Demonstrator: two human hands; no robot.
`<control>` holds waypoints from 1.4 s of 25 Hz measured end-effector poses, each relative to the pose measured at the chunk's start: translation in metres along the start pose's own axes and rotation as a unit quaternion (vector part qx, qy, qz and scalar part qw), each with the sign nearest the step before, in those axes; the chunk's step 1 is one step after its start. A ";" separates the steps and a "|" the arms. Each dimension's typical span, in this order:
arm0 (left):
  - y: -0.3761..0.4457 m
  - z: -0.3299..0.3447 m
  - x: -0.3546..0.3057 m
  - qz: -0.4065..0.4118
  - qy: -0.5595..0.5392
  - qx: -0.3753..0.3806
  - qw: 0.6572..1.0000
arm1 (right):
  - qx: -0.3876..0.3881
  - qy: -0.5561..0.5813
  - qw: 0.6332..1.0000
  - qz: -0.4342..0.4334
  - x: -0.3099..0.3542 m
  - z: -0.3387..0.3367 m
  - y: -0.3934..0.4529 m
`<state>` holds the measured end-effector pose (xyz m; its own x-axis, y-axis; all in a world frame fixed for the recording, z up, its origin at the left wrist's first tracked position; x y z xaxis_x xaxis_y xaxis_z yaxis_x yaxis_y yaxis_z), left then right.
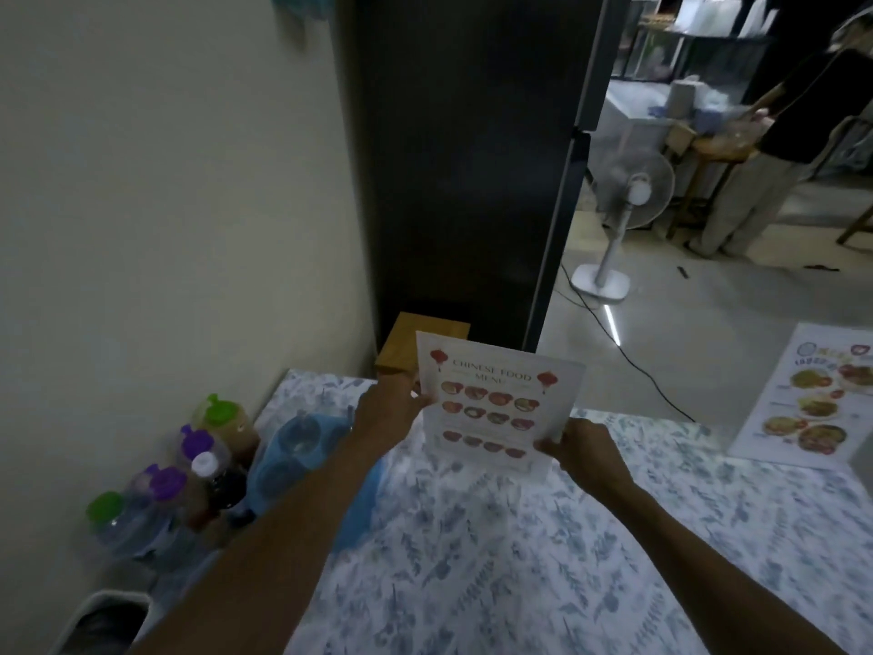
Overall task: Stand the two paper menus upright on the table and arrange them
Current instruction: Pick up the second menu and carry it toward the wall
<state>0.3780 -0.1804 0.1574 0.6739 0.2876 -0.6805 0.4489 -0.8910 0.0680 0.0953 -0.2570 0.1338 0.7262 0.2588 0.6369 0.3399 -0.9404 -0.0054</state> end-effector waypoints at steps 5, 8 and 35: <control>0.072 -0.052 0.033 0.046 -0.043 0.012 0.998 | -0.037 0.053 0.997 0.034 0.068 0.040 0.052; 0.111 -0.093 0.089 0.036 -0.026 -0.020 0.999 | -0.010 0.077 0.996 0.041 0.114 0.094 0.090; 0.164 -0.117 0.247 -0.147 0.066 -0.136 0.978 | 0.126 0.062 0.990 0.024 0.240 0.289 0.222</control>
<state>0.6863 -0.2143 0.0855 0.5542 0.5753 -0.6015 0.7612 -0.6426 0.0867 0.5181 -0.3398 0.0626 0.6718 0.1710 0.7207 0.4560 -0.8623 -0.2204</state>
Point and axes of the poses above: each hand's wrist, its own y-axis towards the middle knuckle, its own z-axis out of the palm, x = y × z, the point moved 5 cm from there along y, towards the middle knuckle, and after that the axes turned 7 degrees about -x, right-handed, at the moved point
